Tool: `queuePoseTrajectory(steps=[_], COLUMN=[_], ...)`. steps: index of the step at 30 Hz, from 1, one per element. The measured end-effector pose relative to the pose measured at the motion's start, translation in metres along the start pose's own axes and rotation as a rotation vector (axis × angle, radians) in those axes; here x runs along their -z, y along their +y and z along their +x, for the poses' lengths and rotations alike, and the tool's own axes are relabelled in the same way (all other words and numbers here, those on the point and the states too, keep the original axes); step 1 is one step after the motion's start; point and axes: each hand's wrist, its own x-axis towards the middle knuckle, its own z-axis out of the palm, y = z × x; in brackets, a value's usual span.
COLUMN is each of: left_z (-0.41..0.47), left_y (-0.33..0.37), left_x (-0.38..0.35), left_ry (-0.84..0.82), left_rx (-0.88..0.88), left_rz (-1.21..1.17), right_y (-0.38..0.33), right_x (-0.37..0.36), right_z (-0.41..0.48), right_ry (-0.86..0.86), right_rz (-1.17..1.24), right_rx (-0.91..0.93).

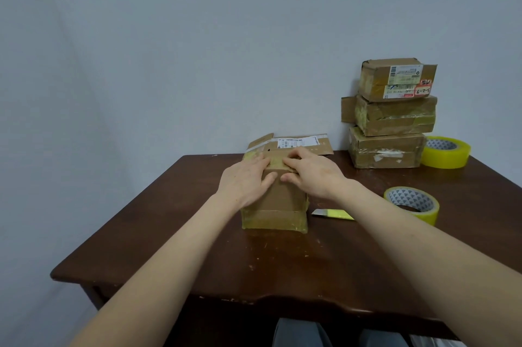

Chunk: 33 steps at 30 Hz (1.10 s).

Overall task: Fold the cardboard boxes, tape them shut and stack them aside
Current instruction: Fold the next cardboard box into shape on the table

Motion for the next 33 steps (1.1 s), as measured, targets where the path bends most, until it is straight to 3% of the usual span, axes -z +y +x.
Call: queuePoseTrajectory(steps=[4,23,33], left_z=[0.001,0.004,0.021], left_y=[0.0,0.01,0.079], left_x=[-0.003,0.005,0.033], left_ry=[0.082,0.064,0.163], left_rx=[-0.054,-0.049,-0.149], left_rz=[0.103,0.021,-0.101], right_y=[0.003,0.01,0.052], right_x=[-0.001,0.004,0.023], right_z=[-0.001,-0.01,-0.037], right_ry=[0.056,0.055,0.086], right_rz=[0.001,0.077,0.159], right_rx=[-0.001,-0.007,-0.166])
